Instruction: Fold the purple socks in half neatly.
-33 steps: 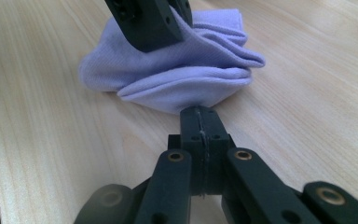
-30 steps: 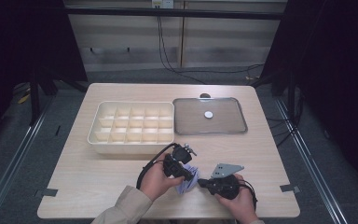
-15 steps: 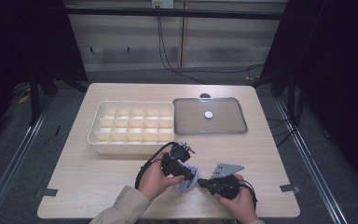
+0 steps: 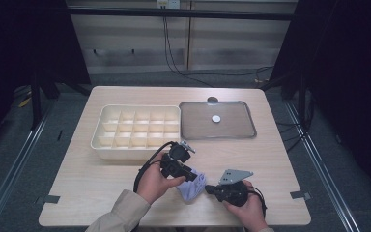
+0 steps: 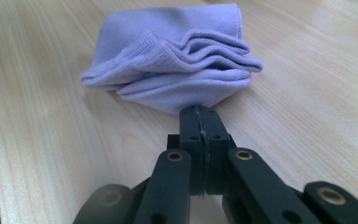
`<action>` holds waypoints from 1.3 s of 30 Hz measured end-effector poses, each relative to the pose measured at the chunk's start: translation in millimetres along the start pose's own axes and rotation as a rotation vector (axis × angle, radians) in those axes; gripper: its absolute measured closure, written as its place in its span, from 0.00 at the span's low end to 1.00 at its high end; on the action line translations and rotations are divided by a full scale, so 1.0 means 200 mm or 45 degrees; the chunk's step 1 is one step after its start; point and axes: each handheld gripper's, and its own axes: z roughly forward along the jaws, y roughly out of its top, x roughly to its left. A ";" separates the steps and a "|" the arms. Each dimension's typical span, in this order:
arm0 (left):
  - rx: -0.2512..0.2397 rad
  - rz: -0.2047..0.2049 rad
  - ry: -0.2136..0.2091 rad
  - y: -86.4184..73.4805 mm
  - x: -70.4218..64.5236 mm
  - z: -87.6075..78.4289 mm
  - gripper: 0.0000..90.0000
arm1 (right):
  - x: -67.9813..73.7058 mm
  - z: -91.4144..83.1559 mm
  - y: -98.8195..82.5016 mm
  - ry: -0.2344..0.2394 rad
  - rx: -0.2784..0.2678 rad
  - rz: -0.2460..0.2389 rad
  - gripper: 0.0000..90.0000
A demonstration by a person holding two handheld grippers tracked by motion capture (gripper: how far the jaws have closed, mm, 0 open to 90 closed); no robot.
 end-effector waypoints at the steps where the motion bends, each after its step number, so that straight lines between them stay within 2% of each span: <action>1: -0.003 -0.005 0.014 -0.01 0.01 0.00 0.73 | 0.00 0.00 0.00 0.001 0.000 0.002 1.00; 12: 0.003 -0.065 0.060 -0.08 0.09 0.03 0.64 | 0.00 0.00 0.00 0.000 -0.002 -0.003 1.00; 14: 0.016 -0.052 0.065 -0.10 0.10 0.03 0.63 | 0.00 0.00 0.00 0.001 -0.003 0.002 0.99; 17: 0.009 -0.087 0.060 -0.11 0.11 0.04 0.63 | 0.00 0.00 0.00 -0.003 -0.001 -0.005 0.99; 21: 0.009 -0.089 0.059 -0.13 0.13 0.05 0.63 | 0.00 0.00 0.00 0.001 -0.005 -0.002 0.99; 24: 0.010 -0.122 0.060 -0.14 0.14 0.07 0.63 | 0.00 0.00 0.00 -0.001 -0.002 -0.001 0.99; 28: 0.021 -0.124 0.047 -0.14 0.14 0.08 0.64 | 0.00 0.00 0.00 0.000 -0.005 -0.002 1.00; 39: 0.034 -0.149 0.060 -0.16 0.16 0.10 0.72 | 0.00 0.00 0.00 0.000 -0.003 0.000 0.99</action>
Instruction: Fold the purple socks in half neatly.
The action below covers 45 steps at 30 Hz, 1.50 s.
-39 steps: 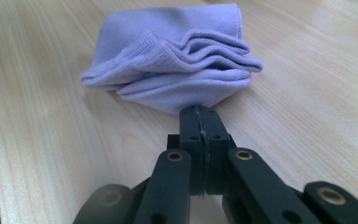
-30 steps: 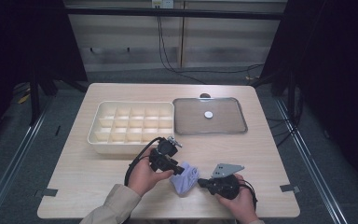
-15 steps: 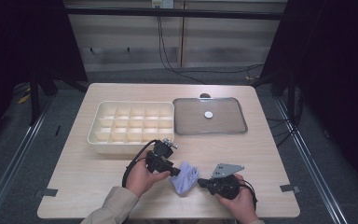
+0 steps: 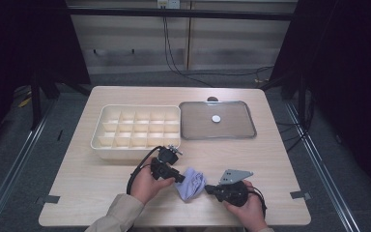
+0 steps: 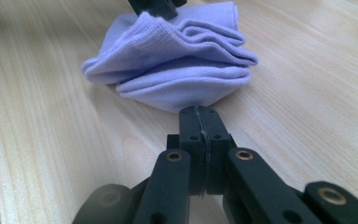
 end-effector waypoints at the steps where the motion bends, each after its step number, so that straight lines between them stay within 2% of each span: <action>1: 0.005 0.003 0.005 0.00 0.00 0.00 0.74 | 0.00 0.00 0.00 0.000 0.000 0.000 0.99; 3: 0.006 -0.015 -0.010 -0.01 0.01 0.01 0.74 | 0.00 0.00 0.00 -0.001 -0.001 -0.001 0.99; 8: 0.015 -0.013 0.001 -0.01 0.01 0.01 0.75 | 0.00 0.00 0.00 -0.003 -0.001 -0.001 0.99; 11: 0.023 -0.025 -0.008 -0.02 0.01 0.02 0.79 | 0.00 0.00 0.00 -0.004 -0.004 -0.009 0.99; 12: 0.022 -0.029 -0.010 -0.02 0.01 0.02 0.85 | 0.00 0.00 0.00 -0.004 -0.003 -0.008 0.99; 14: 0.030 -0.015 0.004 -0.01 0.01 0.02 0.87 | 0.00 0.00 0.00 -0.007 -0.005 -0.008 0.99; 18: 0.040 -0.024 0.016 -0.01 0.00 0.01 0.93 | 0.00 0.00 0.00 -0.006 -0.001 -0.004 0.99; 23: 0.028 -0.045 0.001 -0.01 0.00 0.00 0.93 | 0.00 0.00 0.00 -0.006 -0.001 0.001 1.00; 26: 0.031 -0.029 -0.005 0.00 -0.01 -0.01 0.93 | 0.00 0.00 0.00 -0.005 -0.001 0.002 1.00; 33: 0.014 -0.038 -0.023 0.01 -0.02 -0.03 0.93 | 0.00 0.00 0.00 -0.017 0.002 0.002 0.99; 42: 0.021 -0.022 -0.023 0.03 -0.04 -0.05 0.93 | 0.00 -0.01 0.01 -0.021 0.008 -0.020 1.00; 45: 0.027 0.008 -0.021 0.04 -0.06 -0.06 0.93 | 0.00 -0.01 0.01 -0.021 0.004 -0.017 1.00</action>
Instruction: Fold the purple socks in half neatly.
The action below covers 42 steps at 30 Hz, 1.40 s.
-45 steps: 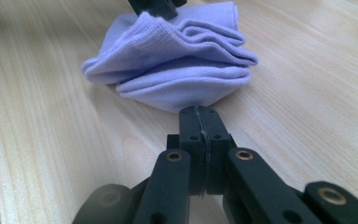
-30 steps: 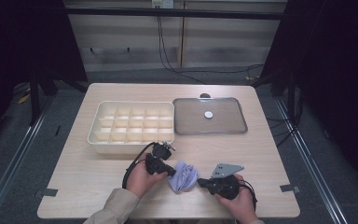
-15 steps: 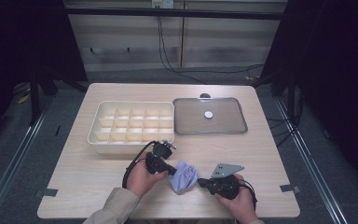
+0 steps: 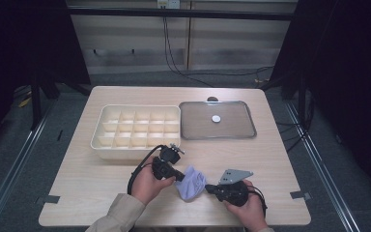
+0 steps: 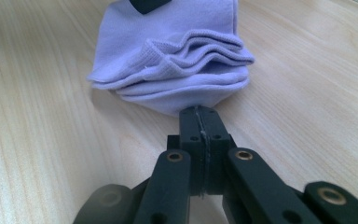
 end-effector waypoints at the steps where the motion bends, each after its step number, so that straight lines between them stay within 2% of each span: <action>1: -0.003 0.005 -0.002 0.00 0.00 0.00 0.93 | 0.00 0.00 0.00 0.004 0.000 -0.001 1.00; 4: 0.003 0.003 0.016 0.02 -0.01 -0.01 0.93 | 0.00 0.00 0.00 0.006 -0.003 -0.006 1.00; 8: 0.017 0.018 0.012 0.03 -0.02 -0.02 0.93 | 0.01 0.00 0.01 0.015 -0.007 -0.011 1.00; 19: 0.002 0.039 0.015 0.06 -0.05 -0.04 0.93 | 0.01 0.00 0.01 0.017 -0.007 -0.012 1.00; 42: 0.000 0.080 -0.022 0.08 -0.12 -0.03 0.93 | 0.03 0.03 0.02 0.036 0.018 -0.020 1.00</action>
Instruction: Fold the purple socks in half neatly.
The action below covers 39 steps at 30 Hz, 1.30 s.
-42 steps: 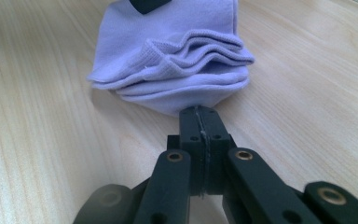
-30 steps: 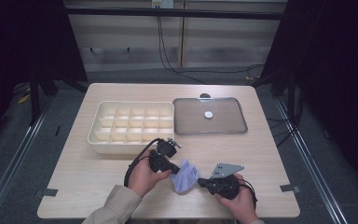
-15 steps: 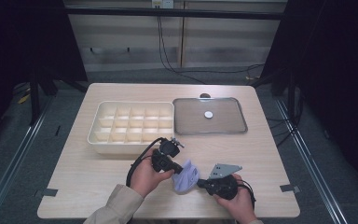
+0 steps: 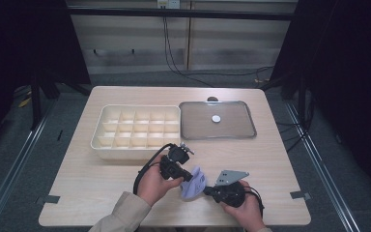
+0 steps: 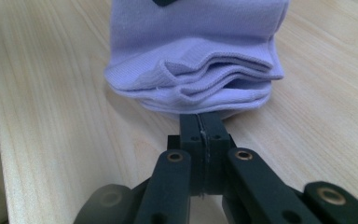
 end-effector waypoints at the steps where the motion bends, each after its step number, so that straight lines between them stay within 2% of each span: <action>1: 0.001 -0.001 0.001 0.00 0.00 0.00 0.93 | 0.00 0.00 0.00 -0.001 -0.001 -0.003 1.00; 7: 0.008 0.022 -0.009 0.01 -0.02 0.01 0.93 | 0.00 0.00 0.00 -0.001 -0.001 -0.003 1.00; 24: 0.011 0.032 -0.024 0.02 -0.07 0.03 0.93 | 0.00 0.01 0.00 -0.004 -0.004 -0.002 1.00; 39: 0.006 0.027 -0.027 -0.01 -0.05 0.02 0.93 | 0.02 0.06 0.04 -0.003 -0.014 -0.003 1.00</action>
